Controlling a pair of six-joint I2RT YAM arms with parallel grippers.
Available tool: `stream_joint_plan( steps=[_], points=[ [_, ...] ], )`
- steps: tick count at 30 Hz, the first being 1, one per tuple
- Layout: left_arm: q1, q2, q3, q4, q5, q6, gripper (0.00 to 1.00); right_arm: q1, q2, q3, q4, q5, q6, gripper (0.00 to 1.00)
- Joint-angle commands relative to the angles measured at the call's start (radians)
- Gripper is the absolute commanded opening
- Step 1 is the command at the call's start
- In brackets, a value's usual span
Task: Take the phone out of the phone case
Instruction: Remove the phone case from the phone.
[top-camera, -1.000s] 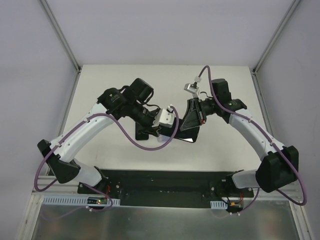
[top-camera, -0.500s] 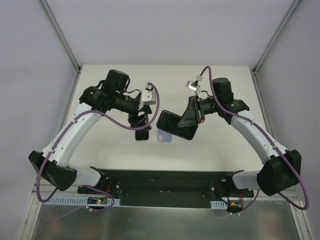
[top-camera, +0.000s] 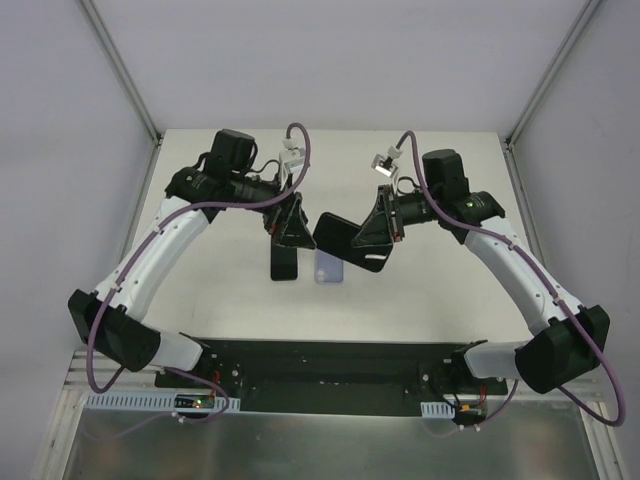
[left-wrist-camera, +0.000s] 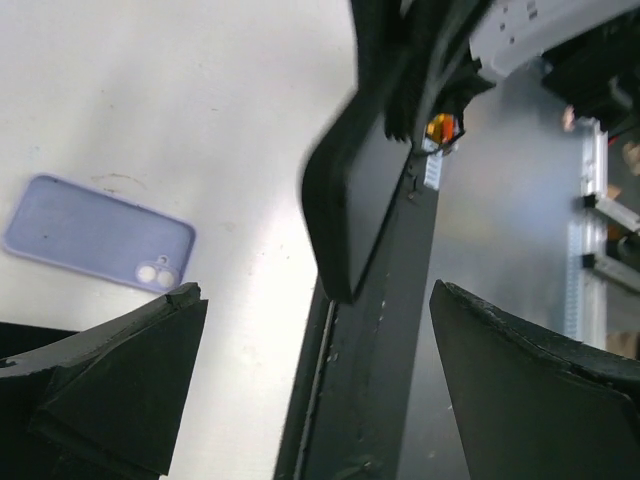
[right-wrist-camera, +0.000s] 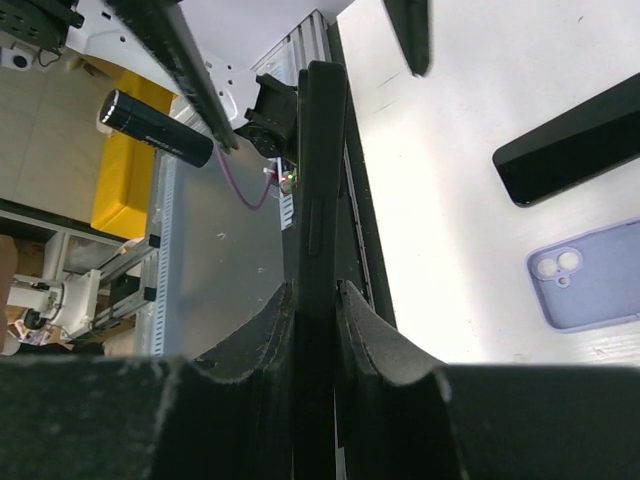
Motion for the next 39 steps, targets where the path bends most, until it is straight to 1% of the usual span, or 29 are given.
stream_joint_plan(
  steps=[1, 3, 5, 7, 13, 16, 19, 21, 22, 25, 28, 31, 32, 35, 36, 37, 39],
  points=[
    [0.004, 0.054, -0.008, 0.211, 0.043, -0.308, 0.99, 0.015, -0.039, 0.067, 0.000, 0.018, -0.036, 0.00],
    [0.002, 0.074, -0.020, 0.281, 0.053, -0.377, 0.98, 0.016, -0.040, 0.068, 0.000, 0.021, -0.039, 0.00],
    [-0.005, 0.090, -0.028, 0.330, 0.072, -0.428, 0.90, 0.019, -0.040, 0.067, 0.003, 0.027, -0.039, 0.00],
    [-0.016, 0.099, -0.032, 0.355, 0.084, -0.440, 0.81, 0.019, -0.040, 0.064, 0.003, 0.034, -0.039, 0.00],
    [-0.068, 0.105, -0.046, 0.384, 0.115, -0.439, 0.60, 0.019, -0.030, 0.054, 0.014, 0.049, -0.030, 0.00],
    [-0.091, 0.107, -0.058, 0.386, 0.132, -0.425, 0.54, 0.018, -0.025, 0.056, 0.020, 0.053, -0.024, 0.00],
    [-0.105, 0.102, -0.072, 0.386, 0.144, -0.413, 0.43, 0.018, -0.025, 0.057, 0.020, 0.058, -0.022, 0.00],
    [-0.107, 0.101, -0.078, 0.386, 0.144, -0.406, 0.32, 0.018, -0.025, 0.060, 0.022, 0.058, -0.021, 0.00],
    [-0.107, 0.101, -0.080, 0.384, 0.147, -0.403, 0.25, 0.018, -0.025, 0.059, 0.020, 0.058, -0.018, 0.00],
    [-0.107, 0.094, -0.081, 0.386, 0.149, -0.397, 0.00, 0.016, -0.027, 0.050, 0.026, 0.064, -0.013, 0.00],
    [-0.103, 0.087, -0.074, 0.384, 0.156, -0.376, 0.00, 0.018, -0.030, 0.039, 0.025, 0.080, -0.002, 0.01],
    [-0.091, 0.072, -0.055, 0.355, 0.165, -0.331, 0.00, 0.016, -0.042, 0.025, -0.004, 0.103, -0.025, 0.26],
    [-0.088, 0.070, -0.048, 0.340, 0.170, -0.310, 0.00, 0.015, -0.045, 0.021, -0.015, 0.113, -0.034, 0.39],
    [-0.080, 0.055, -0.020, 0.291, 0.195, -0.247, 0.00, 0.013, -0.062, 0.002, -0.036, 0.142, -0.062, 0.63],
    [-0.080, 0.052, -0.006, 0.268, 0.196, -0.220, 0.00, 0.010, -0.065, 0.001, -0.046, 0.149, -0.068, 0.69],
    [-0.080, 0.050, 0.012, 0.236, 0.193, -0.181, 0.00, 0.010, -0.066, 0.002, -0.055, 0.149, -0.080, 0.72],
    [-0.079, 0.050, 0.041, 0.179, 0.192, -0.124, 0.00, 0.009, -0.065, 0.004, -0.078, 0.150, -0.102, 0.75]
  ],
)
